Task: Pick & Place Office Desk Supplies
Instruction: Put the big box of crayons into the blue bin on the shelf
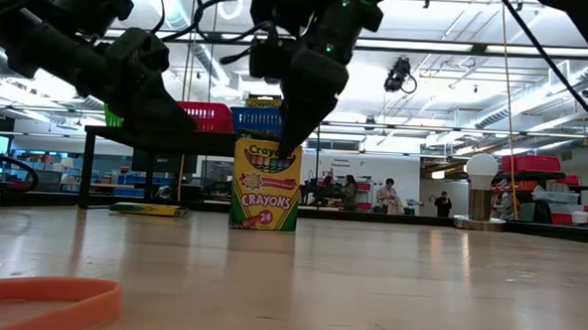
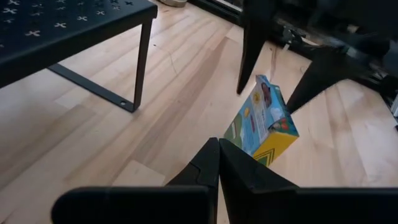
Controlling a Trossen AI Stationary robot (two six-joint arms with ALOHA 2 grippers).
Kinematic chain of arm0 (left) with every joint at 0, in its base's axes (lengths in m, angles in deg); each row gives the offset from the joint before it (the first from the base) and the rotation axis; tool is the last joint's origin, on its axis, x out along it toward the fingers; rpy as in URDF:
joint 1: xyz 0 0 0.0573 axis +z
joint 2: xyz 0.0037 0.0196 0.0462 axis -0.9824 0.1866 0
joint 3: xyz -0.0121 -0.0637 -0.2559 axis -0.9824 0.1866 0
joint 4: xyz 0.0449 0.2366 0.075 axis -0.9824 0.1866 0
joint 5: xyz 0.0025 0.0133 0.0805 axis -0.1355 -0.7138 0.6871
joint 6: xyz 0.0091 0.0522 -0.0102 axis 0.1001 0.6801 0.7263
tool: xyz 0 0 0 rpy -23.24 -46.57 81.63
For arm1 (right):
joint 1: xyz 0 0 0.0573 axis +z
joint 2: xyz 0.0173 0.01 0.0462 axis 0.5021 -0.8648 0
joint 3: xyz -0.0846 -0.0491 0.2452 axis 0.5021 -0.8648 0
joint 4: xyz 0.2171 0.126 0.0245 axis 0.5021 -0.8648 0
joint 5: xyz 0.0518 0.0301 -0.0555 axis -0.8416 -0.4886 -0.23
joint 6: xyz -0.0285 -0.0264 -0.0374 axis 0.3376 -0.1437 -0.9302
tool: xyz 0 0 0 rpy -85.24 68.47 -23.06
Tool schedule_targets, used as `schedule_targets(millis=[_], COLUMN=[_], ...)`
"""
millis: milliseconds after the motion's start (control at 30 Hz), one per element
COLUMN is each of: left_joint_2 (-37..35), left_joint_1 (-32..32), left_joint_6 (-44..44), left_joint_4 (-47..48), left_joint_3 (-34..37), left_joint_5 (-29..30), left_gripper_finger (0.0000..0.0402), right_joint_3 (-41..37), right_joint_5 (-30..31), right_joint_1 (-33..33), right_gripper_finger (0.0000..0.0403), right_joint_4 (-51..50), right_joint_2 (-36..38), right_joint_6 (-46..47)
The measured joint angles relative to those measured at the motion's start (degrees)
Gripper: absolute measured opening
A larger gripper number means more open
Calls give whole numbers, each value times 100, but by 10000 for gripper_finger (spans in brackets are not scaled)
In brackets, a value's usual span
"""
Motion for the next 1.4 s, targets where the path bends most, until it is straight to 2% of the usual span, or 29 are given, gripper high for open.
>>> schedule_targets(millis=[167, 433, 600, 867, 1033, 1133, 1400], left_joint_2=[1, 1, 1, -14, -14, -16, -16], left_joint_1=[2, 13, 13, 13, 13, 11, 9], left_joint_6=[36, -145, -203, -203, -202, -194, -128], left_joint_4=[-8, 15, -3, -23, -23, -23, -14], left_joint_3=[0, -2, -2, -2, -2, -2, -4], left_joint_5=[-99, -93, -93, -91, -91, -91, -93], left_gripper_finger=[12, 12, 13, 13, 13, 13, 13], right_joint_3=[-7, -7, 507, 2484, 3457, 3496, 3482], right_joint_5=[-90, -369, -441, -435, 55, 403, 426], right_joint_1=[0, -2, -29, -398, -862, -1225, -1887], right_gripper_finger=[243, 135, 93, 98, 95, 96, 96], right_joint_4=[69, 52, -395, -1366, -1433, -1197, -971], right_joint_2=[-127, -86, 7, 52, 55, 87, -167], right_joint_6=[4, 52, 62, -39, -64, -141, -807])
